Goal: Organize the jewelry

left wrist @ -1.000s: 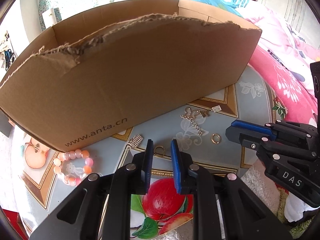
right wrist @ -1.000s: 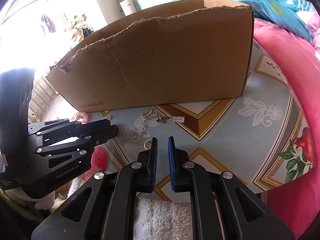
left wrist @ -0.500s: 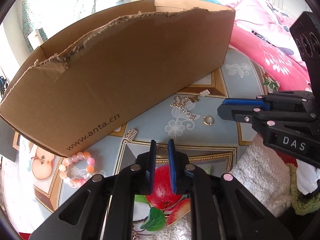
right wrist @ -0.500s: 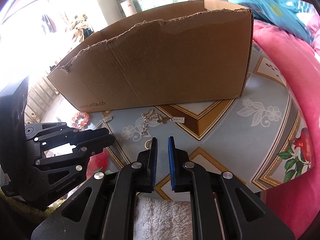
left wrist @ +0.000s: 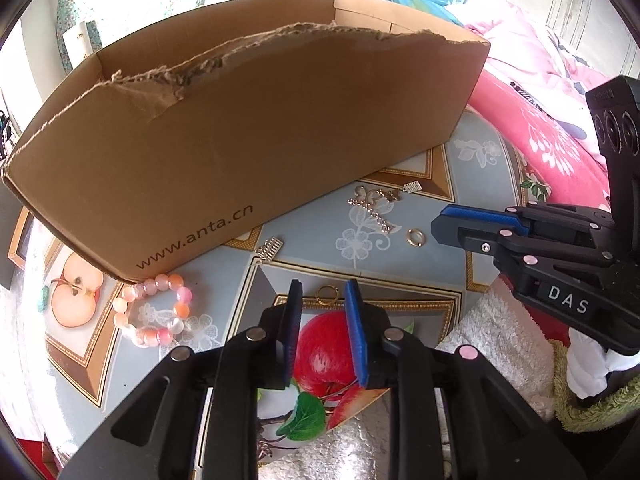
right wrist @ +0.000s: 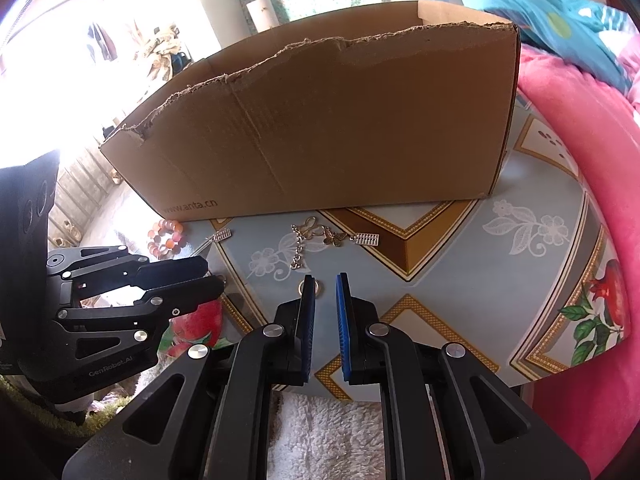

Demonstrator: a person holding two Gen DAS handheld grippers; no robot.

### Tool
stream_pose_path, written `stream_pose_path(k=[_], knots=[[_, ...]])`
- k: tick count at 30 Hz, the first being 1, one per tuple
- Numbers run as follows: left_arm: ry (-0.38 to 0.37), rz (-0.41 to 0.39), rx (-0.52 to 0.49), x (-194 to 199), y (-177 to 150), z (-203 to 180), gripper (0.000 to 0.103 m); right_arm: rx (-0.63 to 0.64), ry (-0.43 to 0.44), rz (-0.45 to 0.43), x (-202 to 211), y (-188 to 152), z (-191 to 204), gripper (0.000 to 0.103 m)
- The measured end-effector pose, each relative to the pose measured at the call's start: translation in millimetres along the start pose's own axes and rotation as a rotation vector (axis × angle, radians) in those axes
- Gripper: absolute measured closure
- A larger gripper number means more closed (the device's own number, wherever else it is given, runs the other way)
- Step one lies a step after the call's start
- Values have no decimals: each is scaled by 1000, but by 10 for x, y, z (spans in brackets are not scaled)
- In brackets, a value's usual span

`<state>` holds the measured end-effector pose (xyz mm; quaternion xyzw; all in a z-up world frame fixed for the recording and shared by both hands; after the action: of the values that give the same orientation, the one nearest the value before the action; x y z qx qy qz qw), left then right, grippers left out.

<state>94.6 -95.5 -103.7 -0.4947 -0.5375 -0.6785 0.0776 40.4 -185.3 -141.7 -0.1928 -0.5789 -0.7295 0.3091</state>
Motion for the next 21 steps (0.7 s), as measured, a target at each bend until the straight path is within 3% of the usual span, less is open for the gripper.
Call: stream_pose_path(k=[21], knots=[[-9, -11, -5, -107, 82, -143, 82, -5, -5, 2, -8, -17, -14, 92]])
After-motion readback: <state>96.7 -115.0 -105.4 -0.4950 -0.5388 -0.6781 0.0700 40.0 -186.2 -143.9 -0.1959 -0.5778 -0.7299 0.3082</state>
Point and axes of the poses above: each gripper's, at about its wrist camera, not at the fingertips, and x roughly against the way its jaws point, z to its left, y to its top, the point moved 10 cm from there along -x, roughly the way its jaws point, and after that the axes turned 9 degrees about -z, right-handed, at the moved point
